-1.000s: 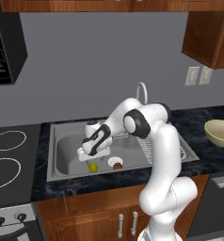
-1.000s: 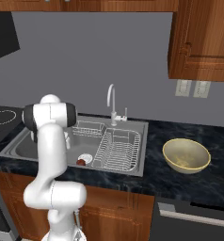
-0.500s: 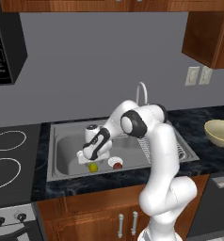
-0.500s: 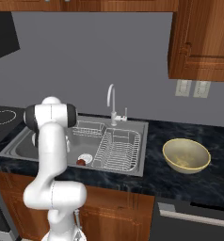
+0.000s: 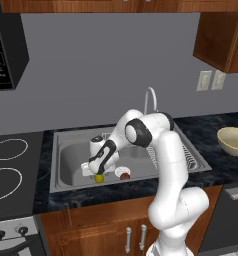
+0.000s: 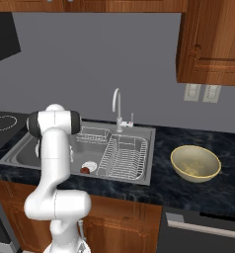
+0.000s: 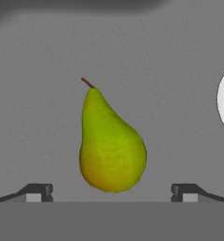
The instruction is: Remove the apple and pear from the sink. Then move the bowl and cup from the counter to the sink for washing.
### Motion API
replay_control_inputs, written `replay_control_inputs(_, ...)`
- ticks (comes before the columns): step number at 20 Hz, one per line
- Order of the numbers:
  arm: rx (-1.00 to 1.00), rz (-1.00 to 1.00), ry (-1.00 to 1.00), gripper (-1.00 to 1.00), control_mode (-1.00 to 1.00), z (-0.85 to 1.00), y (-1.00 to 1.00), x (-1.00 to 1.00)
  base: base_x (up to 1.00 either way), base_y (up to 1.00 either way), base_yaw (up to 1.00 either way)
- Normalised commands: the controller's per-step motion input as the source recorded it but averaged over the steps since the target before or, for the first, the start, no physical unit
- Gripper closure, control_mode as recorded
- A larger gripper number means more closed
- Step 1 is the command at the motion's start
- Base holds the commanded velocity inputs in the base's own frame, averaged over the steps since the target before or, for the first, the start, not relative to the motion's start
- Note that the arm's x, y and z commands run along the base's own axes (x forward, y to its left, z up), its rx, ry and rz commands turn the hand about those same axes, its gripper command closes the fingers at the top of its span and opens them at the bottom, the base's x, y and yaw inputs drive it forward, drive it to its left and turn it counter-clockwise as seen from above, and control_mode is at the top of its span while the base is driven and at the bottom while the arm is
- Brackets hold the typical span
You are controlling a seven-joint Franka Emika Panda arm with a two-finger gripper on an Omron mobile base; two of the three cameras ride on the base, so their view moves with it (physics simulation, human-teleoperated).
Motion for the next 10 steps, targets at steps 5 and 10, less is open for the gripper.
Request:
replay_control_inputs(5, 0.00, -0.02, -0.04, -1.00, -1.00, -0.16, 0.01, 0.15, 0.00, 0.00, 0.00)
replay_control_inputs(10, 0.00, -0.02, -0.01, -1.00, -1.00, -0.12, 0.01, 0.15, 0.00, 0.00, 0.00)
